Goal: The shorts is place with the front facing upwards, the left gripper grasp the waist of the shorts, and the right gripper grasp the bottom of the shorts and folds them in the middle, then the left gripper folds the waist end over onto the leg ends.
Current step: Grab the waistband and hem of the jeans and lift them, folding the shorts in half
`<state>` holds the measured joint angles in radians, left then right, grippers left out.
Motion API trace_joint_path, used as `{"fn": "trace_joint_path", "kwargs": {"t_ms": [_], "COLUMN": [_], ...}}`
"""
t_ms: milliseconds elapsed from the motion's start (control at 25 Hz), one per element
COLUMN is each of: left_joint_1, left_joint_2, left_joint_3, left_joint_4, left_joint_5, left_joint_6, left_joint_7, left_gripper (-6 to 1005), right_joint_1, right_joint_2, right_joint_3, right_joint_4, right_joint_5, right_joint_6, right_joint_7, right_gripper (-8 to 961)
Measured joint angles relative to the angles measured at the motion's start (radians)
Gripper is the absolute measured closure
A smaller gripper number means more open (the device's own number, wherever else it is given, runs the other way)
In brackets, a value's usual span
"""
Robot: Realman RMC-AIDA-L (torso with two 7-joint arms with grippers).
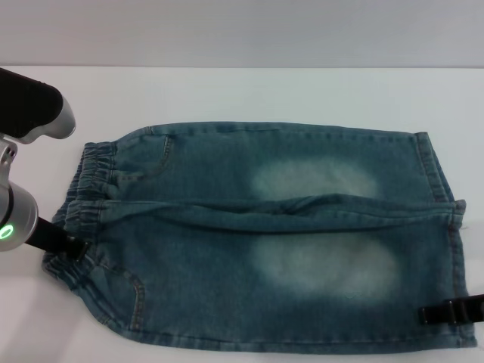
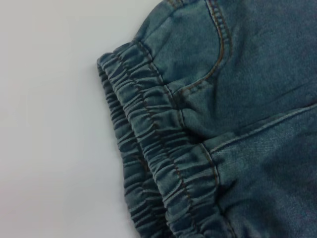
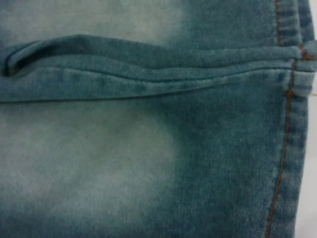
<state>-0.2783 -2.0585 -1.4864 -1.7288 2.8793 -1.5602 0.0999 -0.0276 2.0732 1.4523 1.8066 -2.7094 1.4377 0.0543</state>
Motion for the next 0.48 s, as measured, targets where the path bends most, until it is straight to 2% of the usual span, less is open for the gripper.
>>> {"fn": "trace_joint_path", "kwargs": {"t_ms": [80,280,480], "left_joint_1": [0.000,-0.001,-0.001], "left_joint_2": [0.000,0.000,0.000], "left_joint_3": [0.000,0.000,0.000], "left_joint_4": [-0.003,-0.003,-0.003], "left_joint_5": [0.000,0.000,0.000], "left_joint_6": [0.000,0.004,0.005], "left_joint_7": [0.002,0.002,0.003], "left_gripper": [969,970,970], "right_joint_1": [0.002,0.012,0.018], "right_joint_2": [0.000,-0.001,0.000], "right_joint_3": [-0.001,-0.009,-0.021], "right_joint_4": [-0.002,-0.004,0.001], "right_joint_5": [0.007,0.014,0.016], "right_joint_6": [0.002,0.009,0.012], "right_joint_7": [-0.014,-0.023,-0.024], "right_gripper": [166,330,537]}}
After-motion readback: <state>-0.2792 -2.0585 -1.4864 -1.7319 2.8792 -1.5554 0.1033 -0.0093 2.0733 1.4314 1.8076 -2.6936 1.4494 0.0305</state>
